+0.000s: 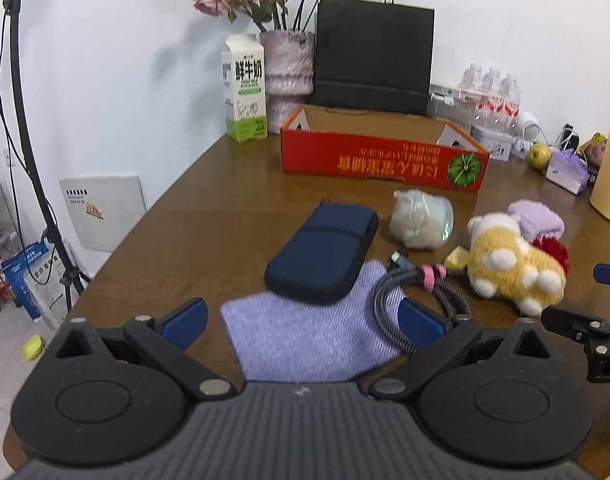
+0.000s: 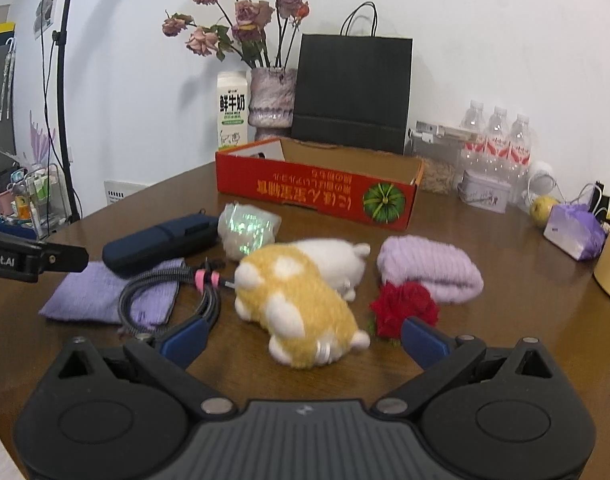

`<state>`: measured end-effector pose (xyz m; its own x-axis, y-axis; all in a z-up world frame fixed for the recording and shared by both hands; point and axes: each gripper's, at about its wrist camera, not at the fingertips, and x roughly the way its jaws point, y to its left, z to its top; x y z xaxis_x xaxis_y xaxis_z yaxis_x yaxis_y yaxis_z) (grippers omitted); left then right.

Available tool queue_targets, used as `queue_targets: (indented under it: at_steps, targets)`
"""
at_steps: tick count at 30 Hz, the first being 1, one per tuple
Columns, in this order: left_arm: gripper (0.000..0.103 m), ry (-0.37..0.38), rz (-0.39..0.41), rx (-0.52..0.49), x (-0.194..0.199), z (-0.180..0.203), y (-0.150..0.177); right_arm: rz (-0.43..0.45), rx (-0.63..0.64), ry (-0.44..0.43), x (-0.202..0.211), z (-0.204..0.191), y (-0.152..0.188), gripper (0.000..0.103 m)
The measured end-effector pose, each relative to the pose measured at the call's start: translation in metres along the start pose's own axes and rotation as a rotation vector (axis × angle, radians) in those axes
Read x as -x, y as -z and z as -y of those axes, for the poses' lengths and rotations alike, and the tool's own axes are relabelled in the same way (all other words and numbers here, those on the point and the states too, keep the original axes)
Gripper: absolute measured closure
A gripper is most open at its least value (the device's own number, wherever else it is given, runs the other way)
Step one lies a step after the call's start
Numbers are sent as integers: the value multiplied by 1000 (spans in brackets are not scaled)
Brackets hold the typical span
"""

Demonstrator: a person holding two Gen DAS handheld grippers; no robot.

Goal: Organize objects
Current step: 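Withdraw both tools from the box back over the table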

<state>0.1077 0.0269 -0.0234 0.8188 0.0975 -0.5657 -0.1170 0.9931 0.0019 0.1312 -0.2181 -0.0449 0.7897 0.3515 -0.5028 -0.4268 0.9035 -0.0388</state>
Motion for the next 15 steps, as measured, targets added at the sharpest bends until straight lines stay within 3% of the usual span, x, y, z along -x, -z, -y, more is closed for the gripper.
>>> queue_targets:
  at_steps: [15]
  targets:
    - [0,-45,-70,29,-31,-15,13,-26,10,3,-26,10,2,0]
